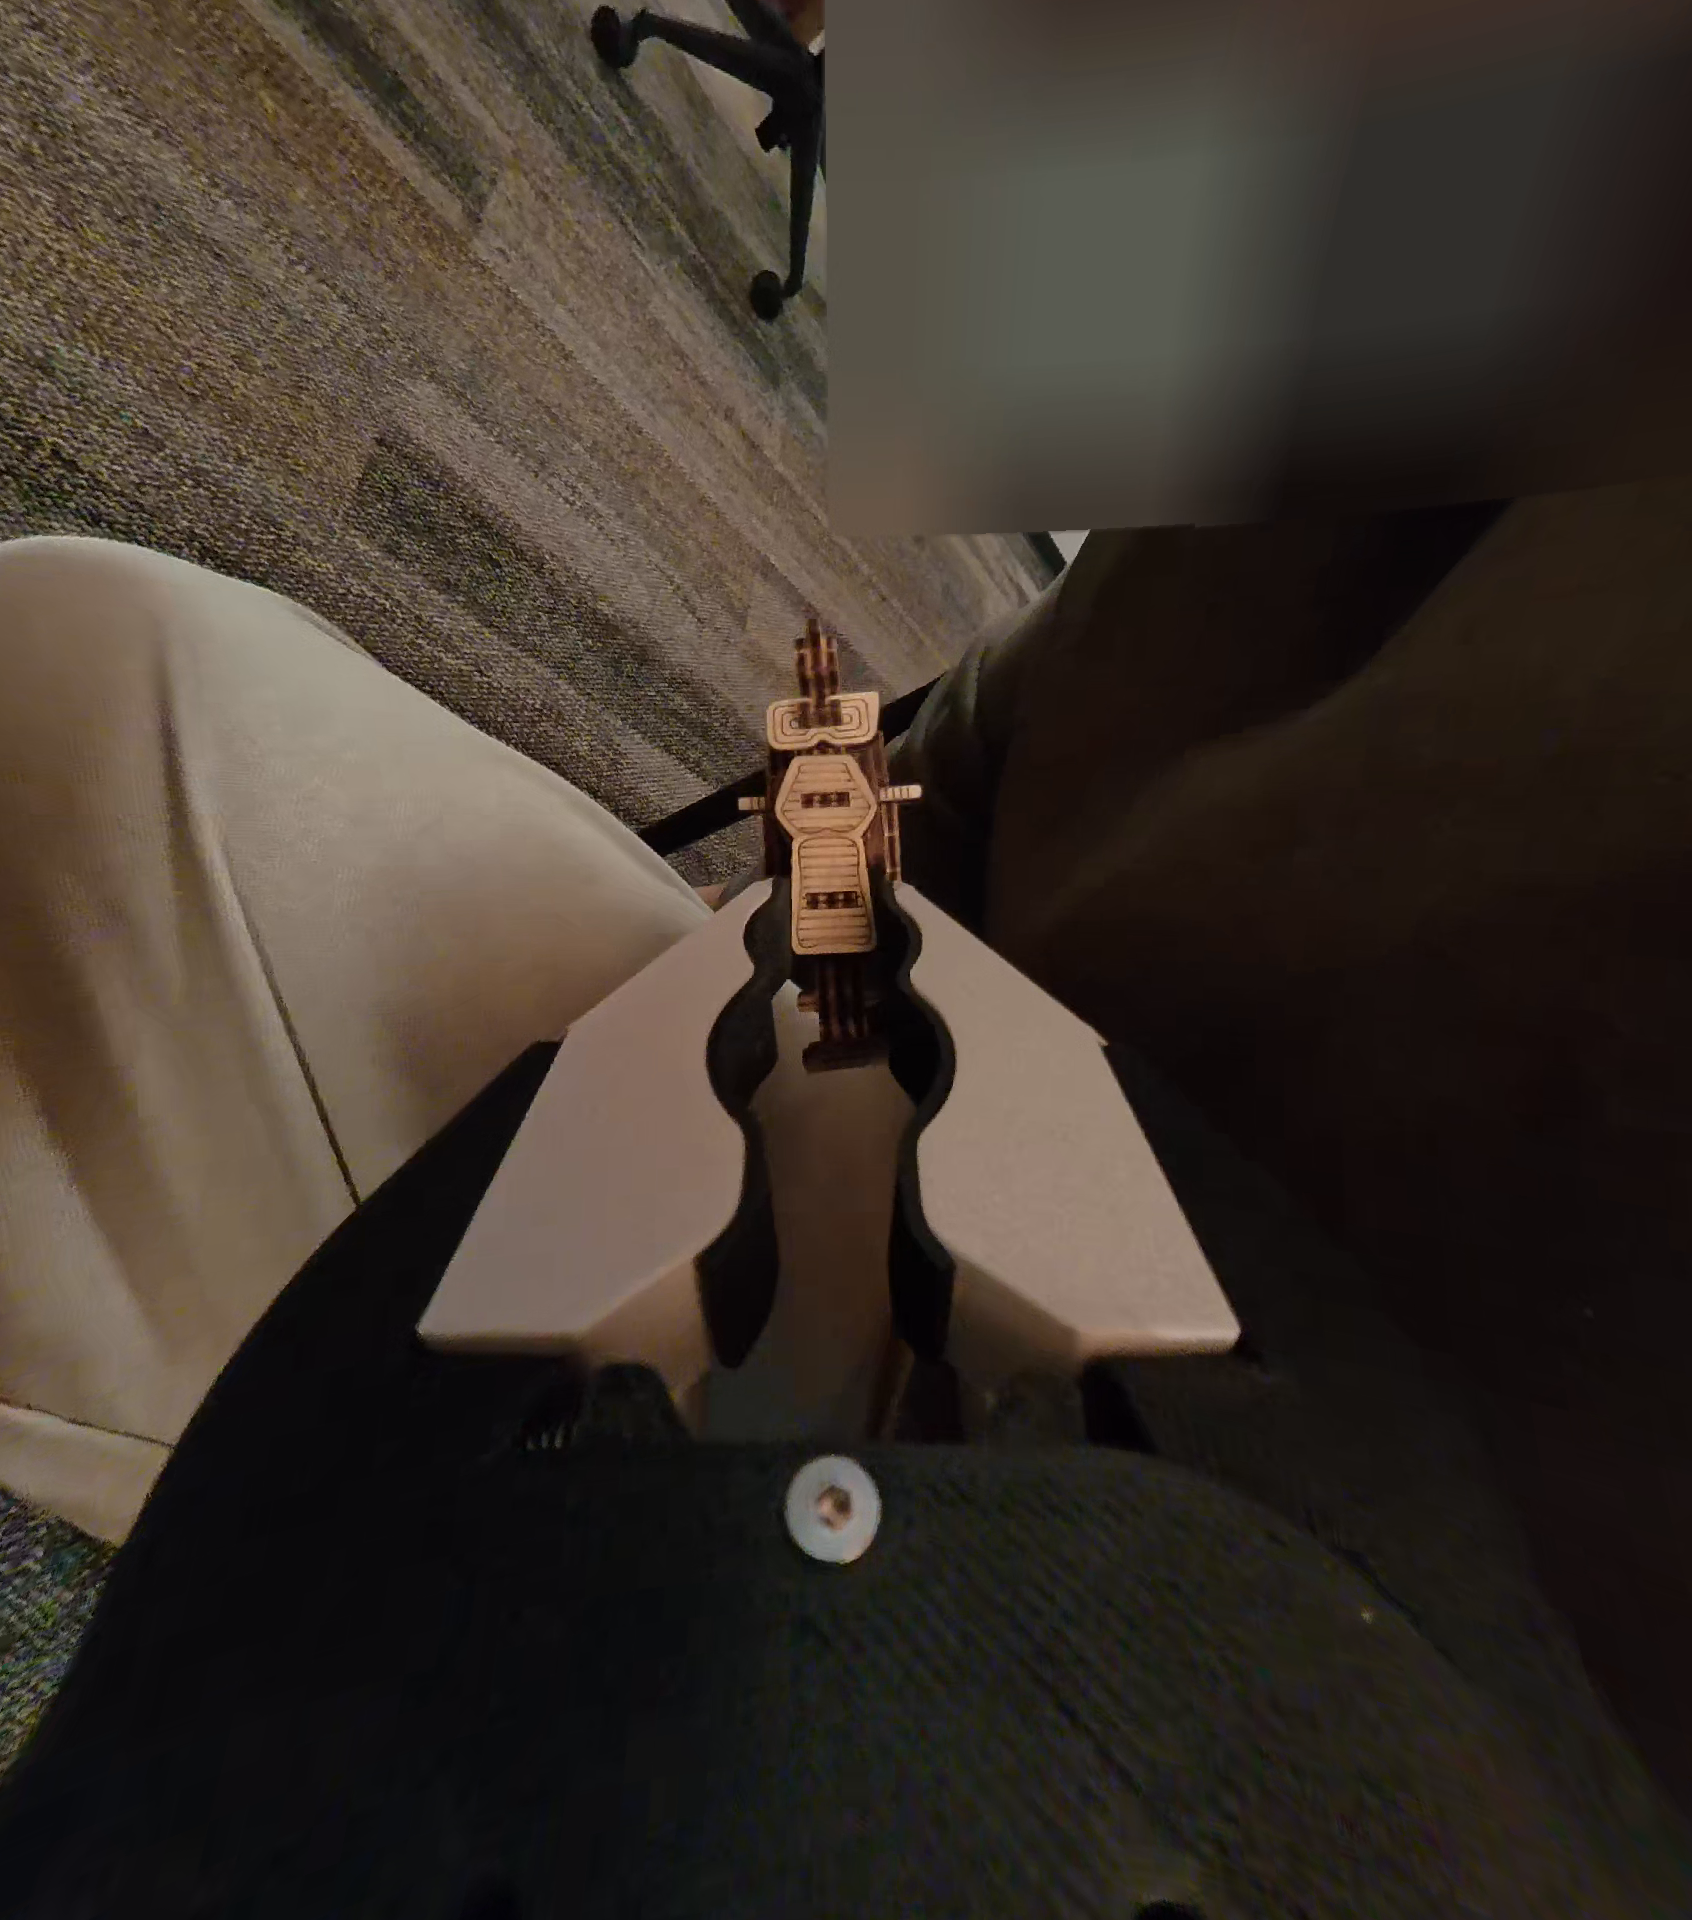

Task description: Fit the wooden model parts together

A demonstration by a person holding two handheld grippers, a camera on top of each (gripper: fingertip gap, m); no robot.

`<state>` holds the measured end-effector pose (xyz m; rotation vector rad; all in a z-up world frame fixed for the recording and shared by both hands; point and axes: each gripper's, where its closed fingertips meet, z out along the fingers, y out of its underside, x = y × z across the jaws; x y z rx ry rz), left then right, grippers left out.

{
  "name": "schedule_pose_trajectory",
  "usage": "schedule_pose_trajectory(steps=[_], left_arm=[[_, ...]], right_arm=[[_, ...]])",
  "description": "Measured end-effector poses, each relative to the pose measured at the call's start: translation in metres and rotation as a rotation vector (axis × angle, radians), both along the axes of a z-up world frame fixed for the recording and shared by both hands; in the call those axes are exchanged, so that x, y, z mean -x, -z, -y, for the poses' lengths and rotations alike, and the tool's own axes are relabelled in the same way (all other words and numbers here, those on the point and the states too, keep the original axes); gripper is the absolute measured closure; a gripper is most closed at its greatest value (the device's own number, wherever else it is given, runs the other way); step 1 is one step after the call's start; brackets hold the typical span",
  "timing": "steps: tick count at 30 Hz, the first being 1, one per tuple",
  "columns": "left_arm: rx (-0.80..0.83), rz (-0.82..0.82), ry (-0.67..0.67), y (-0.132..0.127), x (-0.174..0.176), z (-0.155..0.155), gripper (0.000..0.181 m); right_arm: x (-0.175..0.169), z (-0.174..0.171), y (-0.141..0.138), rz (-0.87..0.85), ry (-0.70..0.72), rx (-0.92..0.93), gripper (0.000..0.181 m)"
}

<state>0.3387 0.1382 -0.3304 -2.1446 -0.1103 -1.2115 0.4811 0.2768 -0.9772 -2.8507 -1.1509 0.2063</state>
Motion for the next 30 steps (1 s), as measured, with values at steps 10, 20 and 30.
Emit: schedule_pose_trajectory(steps=[10,20,30], left_arm=[[-0.125,-0.078,0.019,-0.033,0.006,0.023,0.169],[-0.356,-0.143,-0.262,-0.138,0.075,0.077,0.169],[-0.203,-0.899,-0.380,-0.149,0.286,0.184,0.168]], right_arm=[[0.070,-0.006,-0.162,-0.592,0.092,0.137,0.179],[0.154,0.000,-0.502,-0.935,-0.242,0.020,0.179],[0.221,0.088,-0.726,-0.963,-0.712,-0.352,0.179]])
